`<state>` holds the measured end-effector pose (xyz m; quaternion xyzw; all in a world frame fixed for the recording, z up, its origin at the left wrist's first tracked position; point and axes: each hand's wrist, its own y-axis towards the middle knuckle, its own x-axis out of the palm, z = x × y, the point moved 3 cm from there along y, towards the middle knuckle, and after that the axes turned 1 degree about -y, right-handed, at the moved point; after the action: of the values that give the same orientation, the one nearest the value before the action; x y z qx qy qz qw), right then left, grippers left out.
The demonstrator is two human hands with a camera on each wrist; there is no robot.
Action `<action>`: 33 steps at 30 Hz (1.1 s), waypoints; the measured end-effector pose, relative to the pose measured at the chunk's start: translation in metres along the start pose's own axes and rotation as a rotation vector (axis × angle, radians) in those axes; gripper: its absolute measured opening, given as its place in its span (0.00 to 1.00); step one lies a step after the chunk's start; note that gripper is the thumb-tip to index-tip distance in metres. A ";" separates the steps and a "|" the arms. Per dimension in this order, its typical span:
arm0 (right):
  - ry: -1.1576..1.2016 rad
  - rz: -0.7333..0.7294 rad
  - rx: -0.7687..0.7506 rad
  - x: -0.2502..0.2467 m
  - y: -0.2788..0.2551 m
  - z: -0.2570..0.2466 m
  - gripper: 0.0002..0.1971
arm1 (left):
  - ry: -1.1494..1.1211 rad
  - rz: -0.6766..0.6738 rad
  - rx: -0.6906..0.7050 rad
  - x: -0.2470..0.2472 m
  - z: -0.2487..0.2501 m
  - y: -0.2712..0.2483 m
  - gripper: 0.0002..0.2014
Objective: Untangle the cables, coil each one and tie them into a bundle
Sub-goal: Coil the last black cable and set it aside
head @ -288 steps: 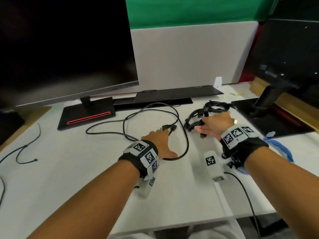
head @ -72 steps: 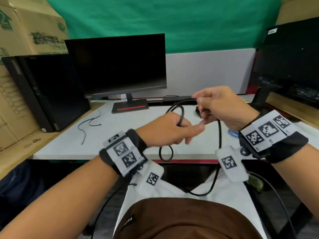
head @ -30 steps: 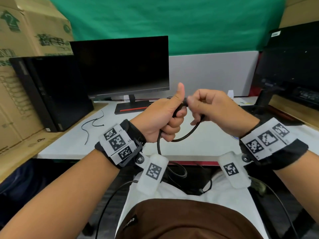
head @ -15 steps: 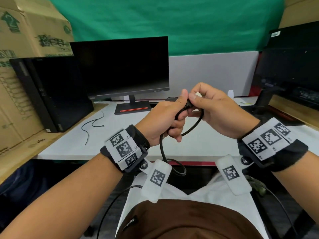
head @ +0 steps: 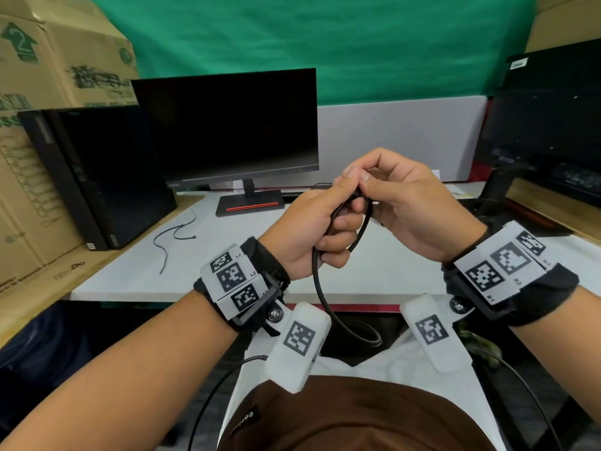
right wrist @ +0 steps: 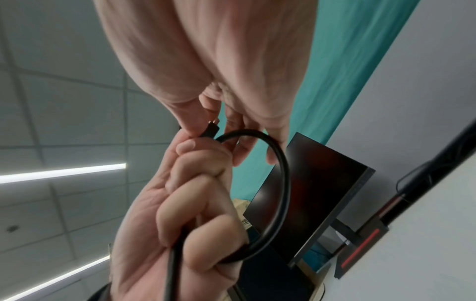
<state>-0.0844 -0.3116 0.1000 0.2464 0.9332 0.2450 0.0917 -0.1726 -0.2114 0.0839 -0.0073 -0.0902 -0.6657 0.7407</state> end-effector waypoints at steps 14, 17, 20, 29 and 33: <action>-0.522 -0.968 0.624 0.009 -0.035 0.072 0.23 | 0.070 -0.076 0.056 -0.025 0.033 -0.011 0.23; -0.987 -0.676 0.559 -0.034 -0.015 0.064 0.36 | 0.187 -0.176 -0.022 -0.026 0.031 -0.015 0.22; -1.107 -0.454 0.520 -0.067 -0.004 0.054 0.39 | 0.267 -0.282 -0.130 -0.023 0.022 -0.015 0.21; -0.974 0.314 0.100 -0.087 0.011 0.011 0.27 | 0.803 -0.205 -0.283 -0.030 -0.003 -0.009 0.23; -0.504 0.388 0.158 -0.070 0.016 0.007 0.17 | 0.941 -0.001 -0.196 -0.032 -0.021 0.004 0.27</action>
<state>-0.0151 -0.3318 0.1053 0.4788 0.8329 0.1158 0.2522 -0.1691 -0.1818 0.0591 0.2252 0.3181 -0.6024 0.6965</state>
